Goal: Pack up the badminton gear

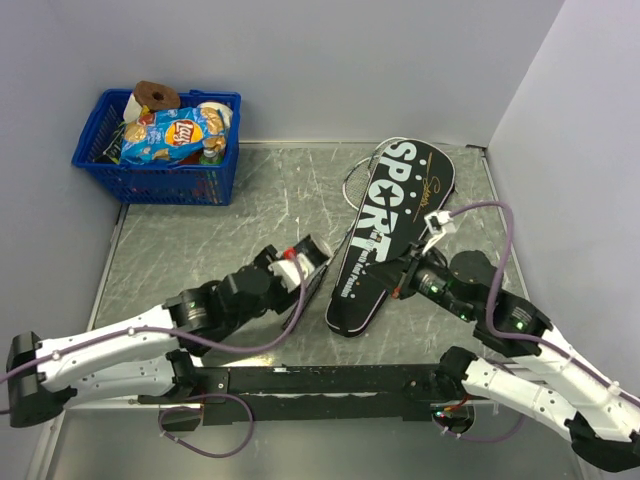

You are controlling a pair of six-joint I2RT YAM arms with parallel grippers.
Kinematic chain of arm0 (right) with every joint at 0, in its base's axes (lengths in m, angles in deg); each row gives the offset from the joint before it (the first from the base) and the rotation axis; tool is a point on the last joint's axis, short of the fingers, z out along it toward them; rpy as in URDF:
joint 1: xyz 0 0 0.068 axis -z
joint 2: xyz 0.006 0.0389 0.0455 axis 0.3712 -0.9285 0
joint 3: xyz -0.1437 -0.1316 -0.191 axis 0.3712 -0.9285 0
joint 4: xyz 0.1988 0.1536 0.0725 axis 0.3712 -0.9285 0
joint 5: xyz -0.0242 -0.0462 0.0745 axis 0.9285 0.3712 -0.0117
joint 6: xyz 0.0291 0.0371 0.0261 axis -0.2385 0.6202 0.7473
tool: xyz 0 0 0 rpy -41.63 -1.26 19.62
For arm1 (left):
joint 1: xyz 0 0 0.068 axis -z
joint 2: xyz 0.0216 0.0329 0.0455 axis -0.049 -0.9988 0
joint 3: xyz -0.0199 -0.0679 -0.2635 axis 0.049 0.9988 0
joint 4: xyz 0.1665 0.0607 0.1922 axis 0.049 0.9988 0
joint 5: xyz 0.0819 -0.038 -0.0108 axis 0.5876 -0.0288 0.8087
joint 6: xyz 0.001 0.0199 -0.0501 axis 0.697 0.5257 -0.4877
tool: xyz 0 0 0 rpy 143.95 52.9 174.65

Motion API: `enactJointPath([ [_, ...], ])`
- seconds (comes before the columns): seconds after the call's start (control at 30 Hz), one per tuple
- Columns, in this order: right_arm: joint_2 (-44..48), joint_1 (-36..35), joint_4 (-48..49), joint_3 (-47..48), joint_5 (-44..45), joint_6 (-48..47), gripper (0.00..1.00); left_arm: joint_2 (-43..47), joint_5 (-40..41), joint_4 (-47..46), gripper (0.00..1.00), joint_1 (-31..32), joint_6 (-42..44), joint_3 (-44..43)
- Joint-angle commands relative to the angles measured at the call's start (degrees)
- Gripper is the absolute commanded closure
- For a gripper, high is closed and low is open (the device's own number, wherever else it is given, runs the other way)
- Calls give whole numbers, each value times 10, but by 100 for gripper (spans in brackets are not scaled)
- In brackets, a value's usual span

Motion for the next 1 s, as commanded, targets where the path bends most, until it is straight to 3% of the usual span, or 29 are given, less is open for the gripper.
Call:
enactJointPath([
  [0.0, 22, 5, -61, 27, 85, -32, 100, -41, 58, -26, 99, -68, 26, -24],
  [0.3, 55, 6, -39, -43, 79, -28, 100, -115, 16, -24, 92, -250, 106, -67],
  [0.53, 39, 8, -5, -72, 28, -18, 100, -152, -7, -44, 89, -381, 89, -39],
  [0.67, 21, 9, 19, -91, -9, -12, 100, -183, 30, -65, 86, -417, 87, -23],
  [0.97, 2, 9, 83, -154, -88, 12, 99, -262, 67, -80, 83, -564, 65, -40],
])
